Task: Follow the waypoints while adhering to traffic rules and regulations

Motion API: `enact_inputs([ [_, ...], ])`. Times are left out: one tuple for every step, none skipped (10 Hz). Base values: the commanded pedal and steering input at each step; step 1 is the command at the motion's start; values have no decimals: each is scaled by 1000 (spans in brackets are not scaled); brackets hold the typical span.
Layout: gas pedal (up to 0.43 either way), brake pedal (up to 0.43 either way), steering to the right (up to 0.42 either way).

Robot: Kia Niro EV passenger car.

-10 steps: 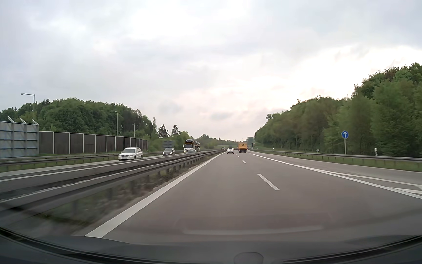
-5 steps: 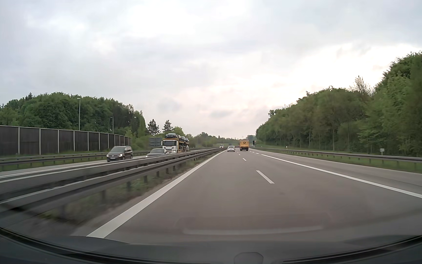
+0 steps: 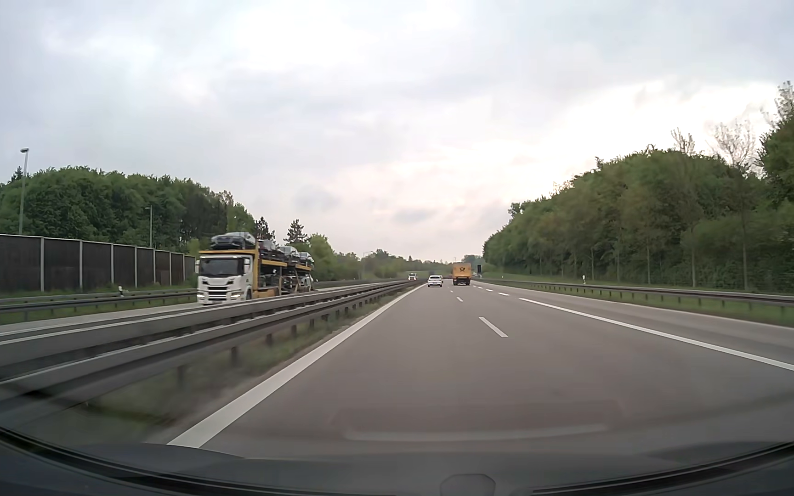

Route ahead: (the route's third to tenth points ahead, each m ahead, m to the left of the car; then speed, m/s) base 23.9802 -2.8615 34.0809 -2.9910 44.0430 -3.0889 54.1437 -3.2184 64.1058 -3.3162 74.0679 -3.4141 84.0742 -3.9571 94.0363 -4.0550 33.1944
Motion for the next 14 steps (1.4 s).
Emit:
enact_inputs([
  [169, 0, 0],
  [169, 0, 0],
  [169, 0, 0],
  [169, 0, 0],
  [169, 0, 0],
  [169, 0, 0],
  [169, 0, 0],
  [169, 0, 0],
  [169, 0, 0],
  [169, 0, 0],
  [169, 0, 1],
  [169, 0, 1],
  [169, 0, 3],
  [169, 0, 3],
])
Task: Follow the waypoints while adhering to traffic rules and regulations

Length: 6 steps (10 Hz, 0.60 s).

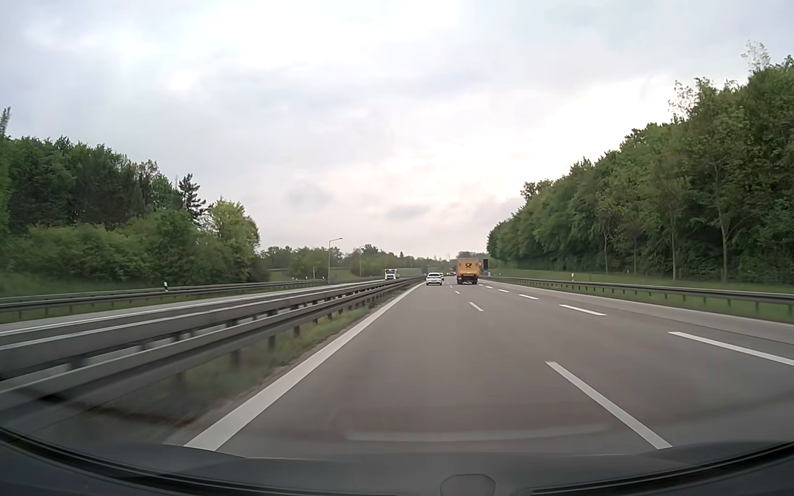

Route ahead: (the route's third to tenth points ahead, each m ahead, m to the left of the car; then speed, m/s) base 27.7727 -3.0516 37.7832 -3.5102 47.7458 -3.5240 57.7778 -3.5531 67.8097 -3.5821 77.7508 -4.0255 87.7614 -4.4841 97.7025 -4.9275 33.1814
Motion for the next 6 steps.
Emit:
enact_inputs([
  [157, 0, 3],
  [157, 0, 3],
  [157, 0, 3],
  [138, 0, 3],
  [118, 0, 3],
  [110, 0, 3],
])
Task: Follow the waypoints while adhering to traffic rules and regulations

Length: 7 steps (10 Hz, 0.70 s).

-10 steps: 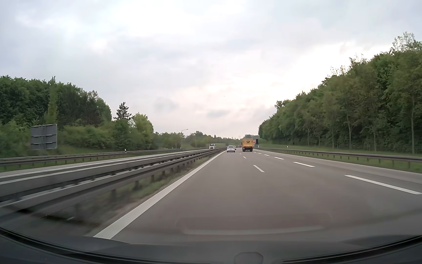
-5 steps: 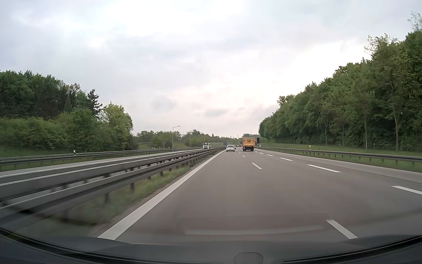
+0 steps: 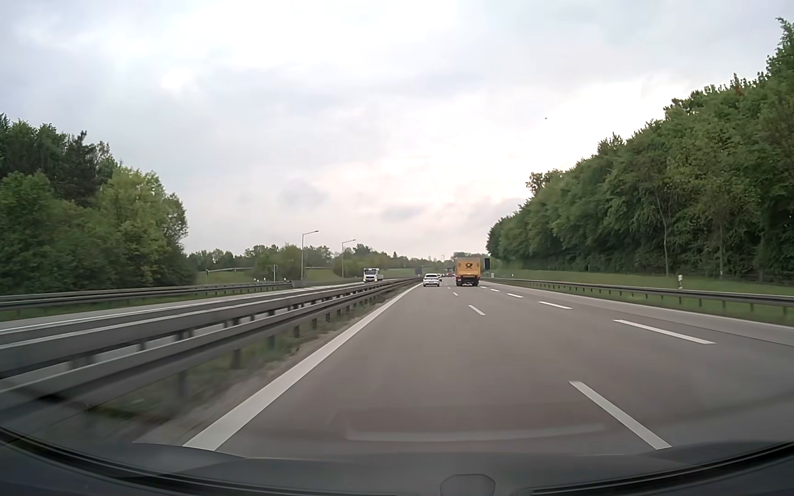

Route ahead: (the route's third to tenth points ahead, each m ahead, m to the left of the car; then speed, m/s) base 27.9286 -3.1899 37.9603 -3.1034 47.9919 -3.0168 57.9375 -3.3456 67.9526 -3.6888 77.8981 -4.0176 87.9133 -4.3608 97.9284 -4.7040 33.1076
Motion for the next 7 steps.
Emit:
enact_inputs([
  [110, 0, 3],
  [110, 0, 3],
  [110, 0, 3],
  [110, 0, 3],
  [110, 0, 3],
  [110, 0, 3],
  [110, 0, 2],
])
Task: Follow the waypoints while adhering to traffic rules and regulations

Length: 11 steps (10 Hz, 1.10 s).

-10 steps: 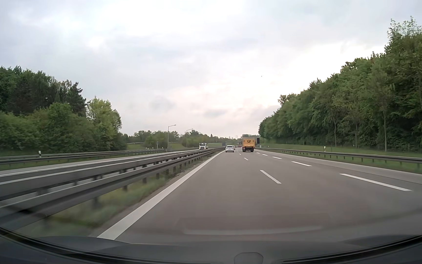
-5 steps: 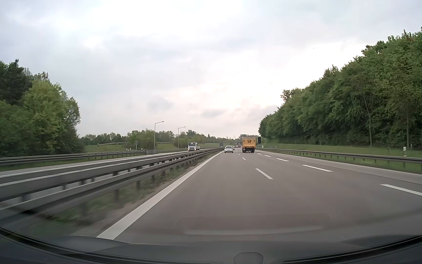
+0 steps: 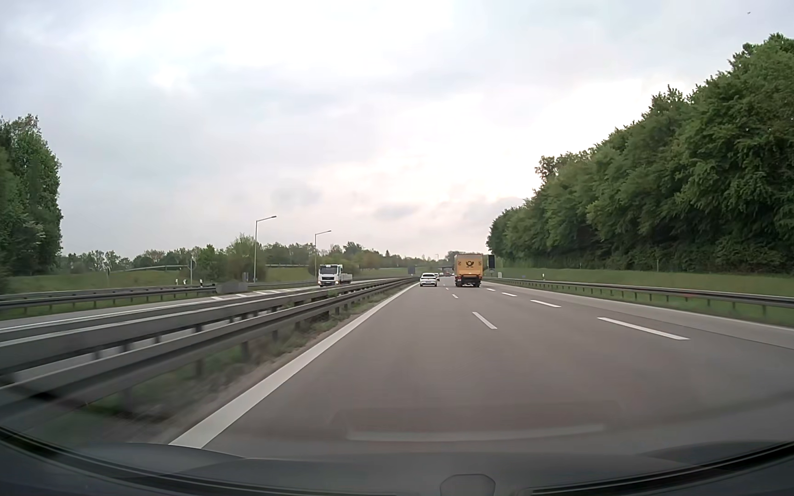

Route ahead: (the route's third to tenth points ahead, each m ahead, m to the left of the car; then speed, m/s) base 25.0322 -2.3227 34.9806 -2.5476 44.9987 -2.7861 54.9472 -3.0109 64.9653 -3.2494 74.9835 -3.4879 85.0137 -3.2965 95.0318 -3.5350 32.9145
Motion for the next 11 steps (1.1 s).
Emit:
enact_inputs([
  [110, 0, 1],
  [98, 0, 1],
  [79, 0, 1],
  [79, 0, 0],
  [79, 0, 0],
  [67, 0, 0],
  [67, 0, 0],
  [67, 0, 0],
  [67, 0, 0],
  [67, 0, 0],
  [67, 0, 0],
])
